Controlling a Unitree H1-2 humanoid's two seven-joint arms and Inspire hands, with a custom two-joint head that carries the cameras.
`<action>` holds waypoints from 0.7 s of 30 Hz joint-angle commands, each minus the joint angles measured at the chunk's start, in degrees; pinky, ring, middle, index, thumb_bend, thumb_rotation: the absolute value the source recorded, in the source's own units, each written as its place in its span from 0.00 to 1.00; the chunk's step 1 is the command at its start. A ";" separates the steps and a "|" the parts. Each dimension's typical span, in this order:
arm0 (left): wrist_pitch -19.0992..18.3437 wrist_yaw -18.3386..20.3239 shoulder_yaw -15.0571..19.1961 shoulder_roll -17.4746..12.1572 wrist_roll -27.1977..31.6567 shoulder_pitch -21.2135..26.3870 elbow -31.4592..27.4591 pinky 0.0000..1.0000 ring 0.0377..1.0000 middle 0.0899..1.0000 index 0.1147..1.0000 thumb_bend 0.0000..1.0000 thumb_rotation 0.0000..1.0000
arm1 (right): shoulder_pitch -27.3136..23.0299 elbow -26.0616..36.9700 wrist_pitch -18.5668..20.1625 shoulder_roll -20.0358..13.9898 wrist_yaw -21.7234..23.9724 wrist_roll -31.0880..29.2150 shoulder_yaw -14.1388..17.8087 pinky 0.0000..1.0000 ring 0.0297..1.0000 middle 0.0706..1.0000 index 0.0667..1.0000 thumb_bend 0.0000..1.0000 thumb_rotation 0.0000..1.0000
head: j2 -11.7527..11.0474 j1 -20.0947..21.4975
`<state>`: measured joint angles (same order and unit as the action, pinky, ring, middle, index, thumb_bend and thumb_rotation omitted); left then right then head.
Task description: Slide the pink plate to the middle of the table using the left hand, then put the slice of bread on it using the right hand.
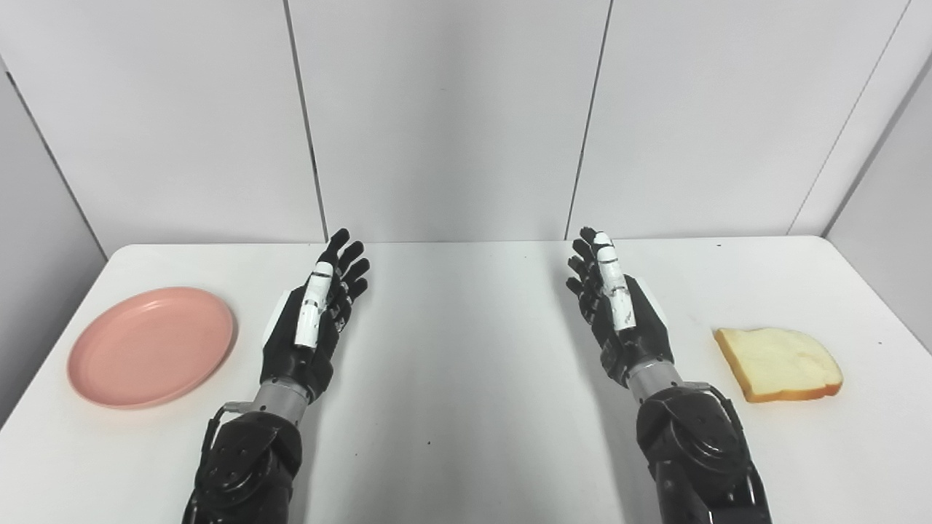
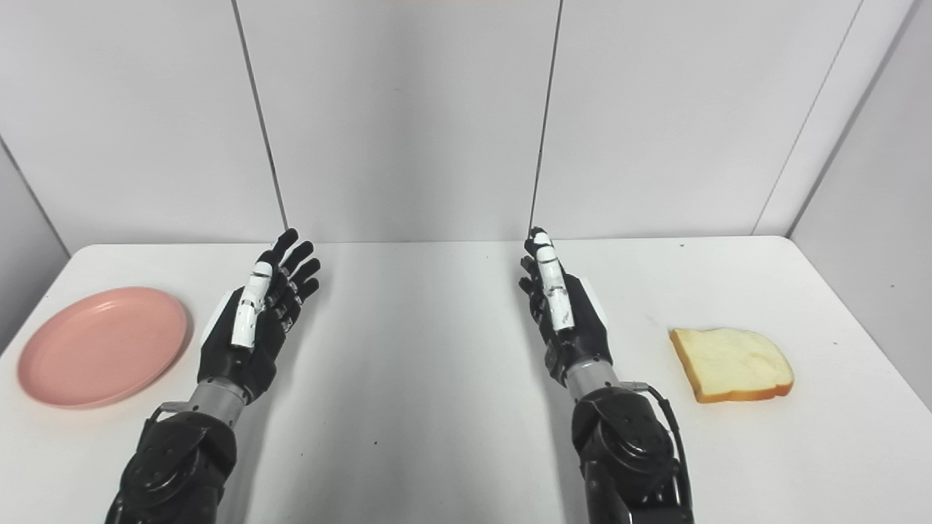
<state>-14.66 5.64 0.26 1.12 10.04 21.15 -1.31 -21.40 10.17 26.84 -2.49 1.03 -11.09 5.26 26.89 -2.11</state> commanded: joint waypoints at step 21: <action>0.38 0.42 -0.36 -0.08 0.26 2.54 -2.09 0.98 0.95 0.96 0.95 0.38 1.00 | -1.45 1.54 -0.90 -0.08 0.07 -0.13 -0.01 1.00 1.00 1.00 1.00 0.24 1.00 | 0.28 -0.09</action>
<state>-14.66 5.66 0.12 1.08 10.03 21.15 -1.32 -21.40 10.19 26.85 -2.47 0.93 -11.00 5.24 27.16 -2.20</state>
